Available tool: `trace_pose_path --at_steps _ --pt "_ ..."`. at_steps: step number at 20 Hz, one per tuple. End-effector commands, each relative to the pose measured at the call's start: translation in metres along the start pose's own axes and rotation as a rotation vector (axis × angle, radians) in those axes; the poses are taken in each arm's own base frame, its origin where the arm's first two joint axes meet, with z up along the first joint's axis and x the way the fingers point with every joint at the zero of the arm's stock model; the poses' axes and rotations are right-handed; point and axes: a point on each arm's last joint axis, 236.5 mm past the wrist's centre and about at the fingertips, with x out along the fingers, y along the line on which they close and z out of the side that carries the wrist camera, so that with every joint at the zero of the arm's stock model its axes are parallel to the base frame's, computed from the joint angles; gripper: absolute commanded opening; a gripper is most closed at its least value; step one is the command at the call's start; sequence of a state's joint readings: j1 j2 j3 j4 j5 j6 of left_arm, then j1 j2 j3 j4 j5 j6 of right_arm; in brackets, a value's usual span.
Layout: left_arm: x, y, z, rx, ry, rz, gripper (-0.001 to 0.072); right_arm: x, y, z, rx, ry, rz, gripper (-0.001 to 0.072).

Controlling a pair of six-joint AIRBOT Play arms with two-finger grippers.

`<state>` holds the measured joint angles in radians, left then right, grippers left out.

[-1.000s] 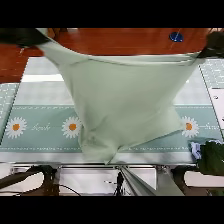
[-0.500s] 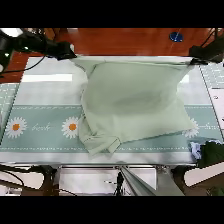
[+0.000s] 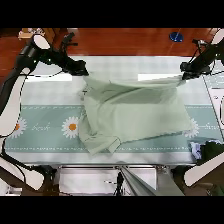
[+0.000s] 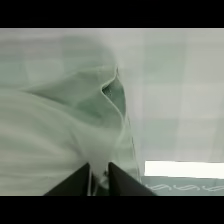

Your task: Fold the shirts.

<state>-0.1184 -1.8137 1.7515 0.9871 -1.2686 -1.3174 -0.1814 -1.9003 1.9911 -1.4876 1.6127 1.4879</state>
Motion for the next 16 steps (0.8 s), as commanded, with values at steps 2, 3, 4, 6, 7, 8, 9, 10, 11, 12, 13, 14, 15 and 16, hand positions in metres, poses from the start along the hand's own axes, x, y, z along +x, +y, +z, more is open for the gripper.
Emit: trace_pose_path --at_steps 2,3,4,6,7,8,9,10,11,12,13,14,15,16 --pt "-0.019 0.001 -0.02 -0.019 0.106 -0.028 0.0403 -0.021 0.002 -0.005 -0.068 -0.022 0.059 0.0382" --pt "-0.036 0.004 -0.026 -0.025 0.128 -0.03 0.0403 -0.035 -0.004 -0.01 -0.052 -0.037 0.077 0.0478" --pt "-0.055 0.009 -0.033 -0.04 0.14 -0.03 0.0402 -0.049 -0.013 -0.018 -0.02 -0.04 0.106 0.0507" --pt "-0.089 0.018 -0.048 -0.081 0.148 -0.027 0.0402 -0.077 -0.031 -0.034 0.053 -0.061 0.197 0.0508" --pt "-0.101 0.019 -0.057 -0.097 0.148 -0.025 0.0402 -0.09 -0.044 -0.036 0.094 -0.097 0.226 0.0507" --pt "-0.109 0.019 -0.071 -0.11 0.151 -0.025 0.0402 -0.102 -0.062 -0.042 0.14 -0.131 0.232 0.0502" --pt "-0.11 0.019 -0.087 -0.125 0.157 -0.027 0.0403 -0.11 -0.081 -0.051 0.19 -0.149 0.224 0.0501" --pt "-0.107 0.021 -0.106 -0.15 0.156 -0.026 0.0403 -0.112 -0.096 -0.062 0.238 -0.155 0.228 0.0495" --pt "-0.1 0.022 -0.126 -0.18 0.154 -0.023 0.0403 -0.11 -0.106 -0.075 0.285 -0.15 0.25 0.0483" --pt "-0.09 0.022 -0.152 -0.213 0.158 -0.025 0.0403 -0.105 -0.112 -0.088 0.336 -0.144 0.292 0.0483" --pt "-0.081 0.019 -0.178 -0.24 0.166 -0.038 0.0403 -0.1 -0.114 -0.099 0.376 -0.147 0.338 0.0483" --pt "-0.072 0.011 -0.205 -0.278 0.171 -0.071 0.0412 -0.091 -0.115 -0.11 0.413 -0.147 0.375 0.0483" --pt "-0.065 0.002 -0.226 -0.313 0.169 -0.112 0.0486 -0.081 -0.116 -0.122 0.439 -0.138 0.391 0.0483" --pt "-0.059 -0.007 -0.244 -0.357 0.157 -0.147 0.0547 -0.07 -0.116 -0.134 0.45 -0.119 0.393 0.0483"
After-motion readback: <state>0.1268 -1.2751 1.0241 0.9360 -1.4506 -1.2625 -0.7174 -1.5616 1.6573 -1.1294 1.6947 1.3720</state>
